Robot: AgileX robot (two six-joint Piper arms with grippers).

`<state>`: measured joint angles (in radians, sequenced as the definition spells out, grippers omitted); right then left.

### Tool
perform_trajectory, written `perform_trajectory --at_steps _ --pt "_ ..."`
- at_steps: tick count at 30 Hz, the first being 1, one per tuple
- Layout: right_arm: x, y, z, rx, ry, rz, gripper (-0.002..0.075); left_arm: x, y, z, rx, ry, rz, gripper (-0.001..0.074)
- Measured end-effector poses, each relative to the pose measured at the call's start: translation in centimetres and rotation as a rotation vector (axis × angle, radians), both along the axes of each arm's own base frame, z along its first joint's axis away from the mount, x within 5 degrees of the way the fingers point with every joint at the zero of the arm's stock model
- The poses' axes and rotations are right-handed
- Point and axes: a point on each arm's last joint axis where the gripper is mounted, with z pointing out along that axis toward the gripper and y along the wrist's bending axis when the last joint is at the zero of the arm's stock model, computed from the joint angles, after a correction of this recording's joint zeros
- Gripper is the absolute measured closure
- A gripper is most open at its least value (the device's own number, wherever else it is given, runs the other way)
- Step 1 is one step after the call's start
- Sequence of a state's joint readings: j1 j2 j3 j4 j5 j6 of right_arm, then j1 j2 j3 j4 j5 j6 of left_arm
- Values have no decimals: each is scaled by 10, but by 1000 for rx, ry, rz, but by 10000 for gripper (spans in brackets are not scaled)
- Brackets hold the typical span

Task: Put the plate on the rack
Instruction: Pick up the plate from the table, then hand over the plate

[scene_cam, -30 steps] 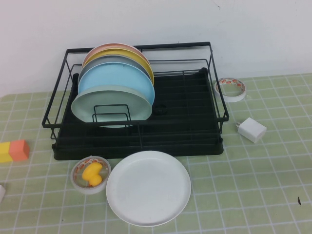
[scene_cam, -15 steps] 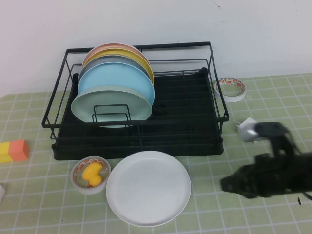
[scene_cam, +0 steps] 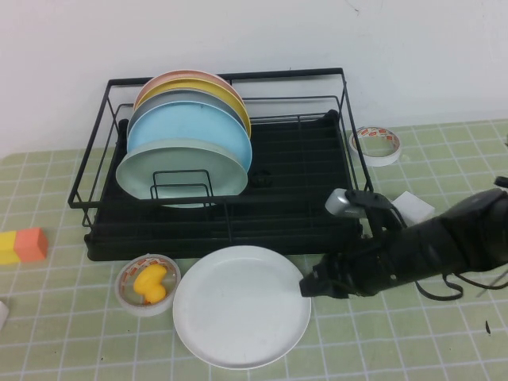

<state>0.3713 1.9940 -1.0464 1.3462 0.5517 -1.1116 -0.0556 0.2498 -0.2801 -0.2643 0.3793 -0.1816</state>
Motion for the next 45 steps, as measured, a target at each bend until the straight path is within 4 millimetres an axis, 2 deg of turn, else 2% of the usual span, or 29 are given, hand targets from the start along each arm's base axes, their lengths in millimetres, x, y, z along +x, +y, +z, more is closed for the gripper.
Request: perform_trajectory --at_steps 7,15,18,24,30,32,34,36,38,41,45 --pt "15 10 -16 24 43 21 409 0 0 0 -3 0 0 738" --pt "16 21 -27 16 58 56 417 0 0 0 -3 0 0 738" --pt "16 23 -29 8 54 55 470 0 0 0 -3 0 0 738" --pt "18 22 -31 -5 49 42 679 0 0 0 -3 0 0 738" --pt "16 23 -31 -2 53 53 713 0 0 0 -12 1 -1 736" --pt "16 23 -24 3 39 65 713 0 -3 0 -69 9 -10 711" --pt "14 25 -8 29 14 84 713 -1 -7 1 -187 32 -30 640" --pt "11 28 13 56 -28 107 713 -3 -13 1 -309 62 -61 535" --pt "4 33 40 73 -94 140 714 -5 -20 2 -421 93 -108 398" --pt "-15 48 80 101 -195 216 714 -7 -27 5 -520 118 -167 241" --pt "-47 70 120 146 -301 326 714 -9 -30 7 -574 125 -198 171"
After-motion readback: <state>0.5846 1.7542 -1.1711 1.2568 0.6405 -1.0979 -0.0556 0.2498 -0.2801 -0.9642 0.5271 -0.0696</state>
